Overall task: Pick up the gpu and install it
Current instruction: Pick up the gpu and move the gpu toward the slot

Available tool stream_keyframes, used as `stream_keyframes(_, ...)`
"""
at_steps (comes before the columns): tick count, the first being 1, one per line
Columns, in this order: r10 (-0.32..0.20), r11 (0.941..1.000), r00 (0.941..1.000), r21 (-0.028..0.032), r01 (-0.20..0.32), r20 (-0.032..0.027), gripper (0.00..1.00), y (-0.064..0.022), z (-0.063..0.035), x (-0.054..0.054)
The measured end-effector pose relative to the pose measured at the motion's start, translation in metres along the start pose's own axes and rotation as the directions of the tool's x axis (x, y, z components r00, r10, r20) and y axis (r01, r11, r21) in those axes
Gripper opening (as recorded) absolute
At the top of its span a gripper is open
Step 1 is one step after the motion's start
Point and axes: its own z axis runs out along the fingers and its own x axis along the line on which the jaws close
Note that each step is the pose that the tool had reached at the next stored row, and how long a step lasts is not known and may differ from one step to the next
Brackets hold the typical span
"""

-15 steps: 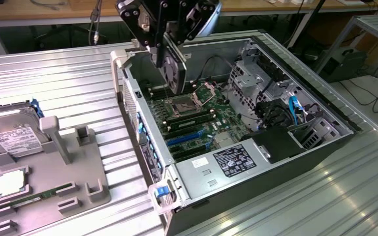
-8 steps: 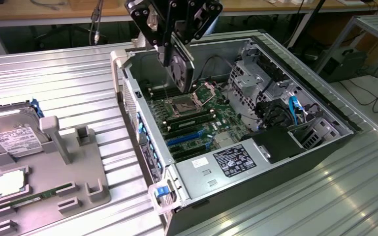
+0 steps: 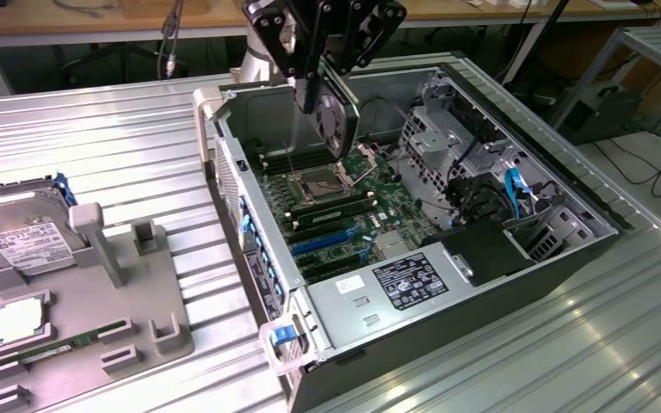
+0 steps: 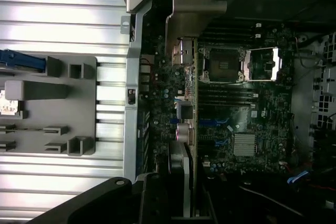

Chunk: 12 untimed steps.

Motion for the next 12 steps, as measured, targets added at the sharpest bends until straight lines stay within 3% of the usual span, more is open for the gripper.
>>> stream_keyframes(12,0.000,1.0000,1.0000,0.0001,0.000,0.0000,0.29,-0.0011,0.0001,-0.026)
